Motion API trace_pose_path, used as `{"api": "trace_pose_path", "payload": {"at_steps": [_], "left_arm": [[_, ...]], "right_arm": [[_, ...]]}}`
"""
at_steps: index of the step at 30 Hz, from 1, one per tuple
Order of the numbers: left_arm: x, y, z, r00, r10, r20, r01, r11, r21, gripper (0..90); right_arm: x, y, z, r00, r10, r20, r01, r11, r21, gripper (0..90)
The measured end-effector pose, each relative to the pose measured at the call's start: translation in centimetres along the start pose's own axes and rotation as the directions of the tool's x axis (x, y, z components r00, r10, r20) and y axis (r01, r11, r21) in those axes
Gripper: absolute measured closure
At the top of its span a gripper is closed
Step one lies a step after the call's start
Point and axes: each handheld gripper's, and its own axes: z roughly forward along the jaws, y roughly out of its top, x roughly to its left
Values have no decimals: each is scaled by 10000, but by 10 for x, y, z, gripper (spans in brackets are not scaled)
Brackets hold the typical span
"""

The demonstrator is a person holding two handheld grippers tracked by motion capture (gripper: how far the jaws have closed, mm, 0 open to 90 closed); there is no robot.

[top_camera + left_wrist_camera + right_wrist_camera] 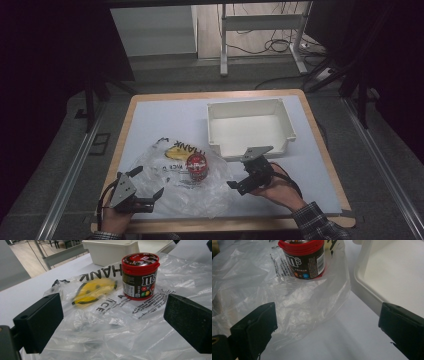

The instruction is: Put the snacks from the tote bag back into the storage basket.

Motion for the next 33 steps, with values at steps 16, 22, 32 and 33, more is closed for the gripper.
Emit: {"api": "trace_pose_path", "payload": {"at_steps": [16, 22, 32, 33], "left_arm": [[0, 0, 0, 10000, 9, -8, -9, 10000, 1, 24], [0, 0, 0, 10000, 13, -16, -13, 10000, 8, 24], [0, 0, -1, 10000, 14, -24, -14, 10000, -12, 24], [0, 0, -1, 10000, 13, -23, -13, 10000, -10, 24]], "right_arm": [[-2, 15, 14, 9998, -55, 182, 43, 9977, 675, 38], [-3, 23, 18, 9990, -339, 303, 318, 9973, 657, 85], [-1, 35, 26, 9949, -1011, 44, 1007, 9933, 572, 137], [-1, 36, 27, 9942, -1072, 23, 1069, 9926, 574, 145]]}}
